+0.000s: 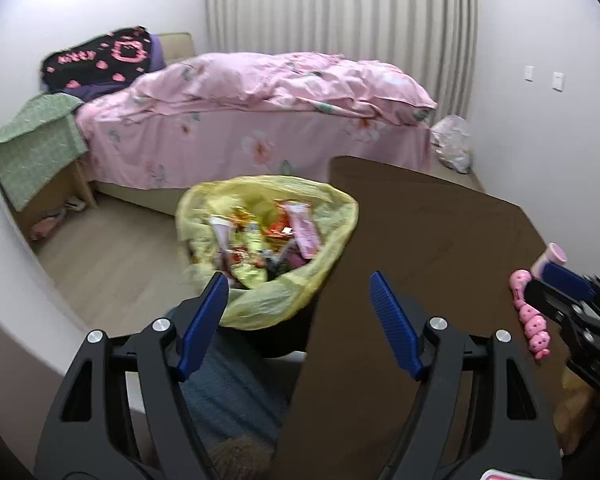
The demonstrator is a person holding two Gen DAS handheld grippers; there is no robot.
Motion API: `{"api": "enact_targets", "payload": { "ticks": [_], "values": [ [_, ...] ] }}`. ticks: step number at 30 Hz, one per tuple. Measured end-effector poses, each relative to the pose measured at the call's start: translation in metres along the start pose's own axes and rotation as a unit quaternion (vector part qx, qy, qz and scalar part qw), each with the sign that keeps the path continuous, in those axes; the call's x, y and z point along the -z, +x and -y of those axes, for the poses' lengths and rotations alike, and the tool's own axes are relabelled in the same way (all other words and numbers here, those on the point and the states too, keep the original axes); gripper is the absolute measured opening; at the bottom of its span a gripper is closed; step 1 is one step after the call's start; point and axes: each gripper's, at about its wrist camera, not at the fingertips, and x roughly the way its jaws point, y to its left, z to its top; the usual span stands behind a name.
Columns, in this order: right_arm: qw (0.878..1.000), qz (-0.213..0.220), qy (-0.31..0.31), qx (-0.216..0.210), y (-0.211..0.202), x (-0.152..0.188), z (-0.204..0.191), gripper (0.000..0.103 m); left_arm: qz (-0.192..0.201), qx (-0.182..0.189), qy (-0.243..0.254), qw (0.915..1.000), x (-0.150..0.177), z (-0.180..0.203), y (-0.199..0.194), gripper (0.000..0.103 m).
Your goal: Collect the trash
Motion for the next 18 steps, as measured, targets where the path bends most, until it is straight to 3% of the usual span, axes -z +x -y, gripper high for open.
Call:
{"api": "enact_targets", "payload": {
  "ticks": [3,18],
  "values": [
    [1.000,0.004,0.000,0.002,-0.008,0.005,-0.002,0.044,0.015,-0.018,-0.004,0.9997,-0.001,-0.004,-0.012,0.069],
    [1.000,0.012,-0.019,-0.001,-0.015,0.000,-0.019,0.044,0.031,-0.006,-0.004,0.9995,0.001,-0.008,-0.027,0.069]
  ]
}}
